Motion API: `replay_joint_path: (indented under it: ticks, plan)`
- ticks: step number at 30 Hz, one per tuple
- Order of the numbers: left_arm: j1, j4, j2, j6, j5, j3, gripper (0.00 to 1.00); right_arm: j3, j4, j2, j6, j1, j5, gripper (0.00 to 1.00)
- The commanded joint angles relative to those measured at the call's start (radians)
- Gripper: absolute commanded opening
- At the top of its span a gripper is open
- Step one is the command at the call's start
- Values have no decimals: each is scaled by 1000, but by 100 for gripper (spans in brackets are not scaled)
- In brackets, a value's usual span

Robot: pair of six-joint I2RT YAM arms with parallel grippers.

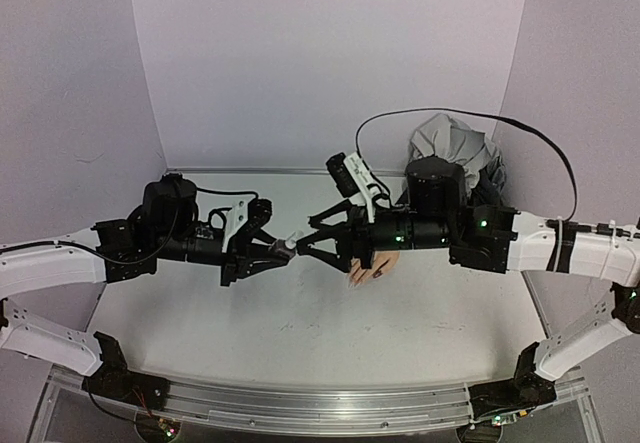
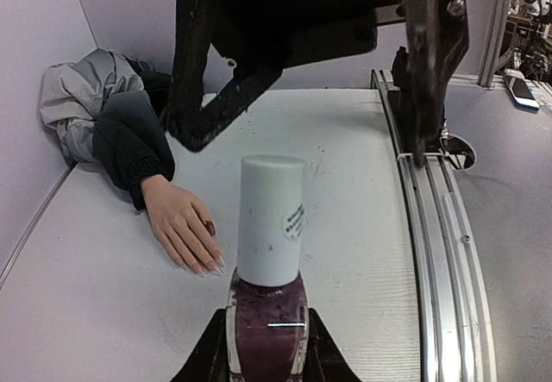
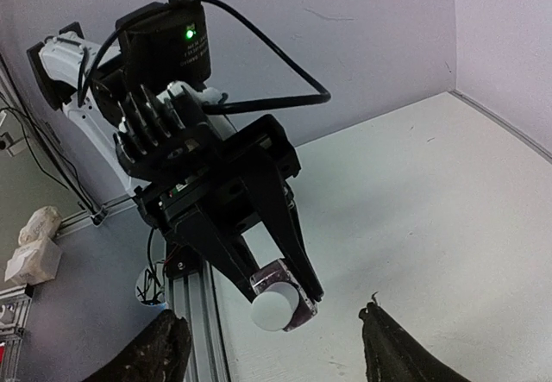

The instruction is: Paint the nails

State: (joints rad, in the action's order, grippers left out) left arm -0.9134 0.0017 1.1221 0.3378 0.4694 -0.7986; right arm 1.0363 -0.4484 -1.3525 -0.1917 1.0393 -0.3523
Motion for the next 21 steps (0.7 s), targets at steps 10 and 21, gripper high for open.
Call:
replay_joint_path:
  ticks: [10,21]
  plan:
    - [1,47,-10,-8,57,-62,0,103,-79,-102,47,-1,-120,34]
    - [1,42,-12,-9,50,-66,0,118,-96,-152,20,-2,-184,6]
